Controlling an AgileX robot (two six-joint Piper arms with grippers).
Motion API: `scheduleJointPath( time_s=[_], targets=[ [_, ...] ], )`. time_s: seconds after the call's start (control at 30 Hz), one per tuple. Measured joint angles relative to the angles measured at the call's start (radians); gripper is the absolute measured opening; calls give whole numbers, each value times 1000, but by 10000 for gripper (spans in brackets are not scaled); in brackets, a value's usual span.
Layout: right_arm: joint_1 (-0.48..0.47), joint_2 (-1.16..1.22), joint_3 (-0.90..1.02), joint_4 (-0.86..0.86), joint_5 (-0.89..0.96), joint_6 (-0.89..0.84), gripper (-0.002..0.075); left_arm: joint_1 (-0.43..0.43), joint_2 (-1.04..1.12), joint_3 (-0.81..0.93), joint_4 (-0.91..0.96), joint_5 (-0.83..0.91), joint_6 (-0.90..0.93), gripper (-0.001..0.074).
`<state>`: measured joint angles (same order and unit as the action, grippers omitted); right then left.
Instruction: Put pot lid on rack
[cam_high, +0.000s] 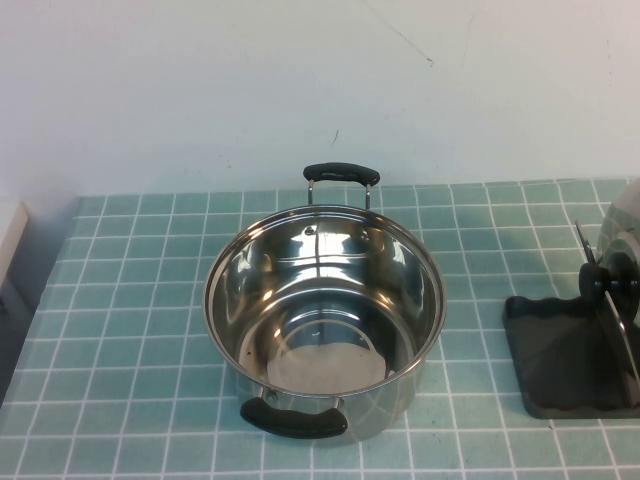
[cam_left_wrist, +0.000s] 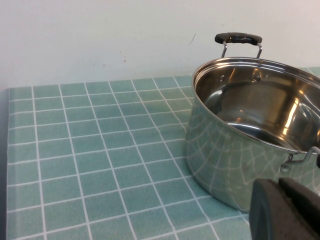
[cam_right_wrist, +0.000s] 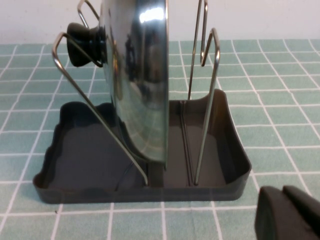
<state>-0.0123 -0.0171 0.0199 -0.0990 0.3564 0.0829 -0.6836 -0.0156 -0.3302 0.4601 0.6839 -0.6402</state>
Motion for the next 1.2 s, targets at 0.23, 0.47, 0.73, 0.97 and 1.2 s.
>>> scheduleJointPath(
  time_s=[0.23,0.47,0.73,0.97,1.2],
  targets=[
    [0,0,0,0,0,0,-2,0,0,0,0,0,0,-1],
    [0,0,0,0,0,0,-2,0,0,0,2,0,0,-1],
    [0,0,0,0,-2,0,-2,12,0,17,14,-29,35,-1],
    [0,0,0,0,-2,0,-3,183,0,31,-39,-60,61,-1],
    [0,0,0,0,-2,0,-3,453,-2,107,-225,-274,288,-2]
  ],
)
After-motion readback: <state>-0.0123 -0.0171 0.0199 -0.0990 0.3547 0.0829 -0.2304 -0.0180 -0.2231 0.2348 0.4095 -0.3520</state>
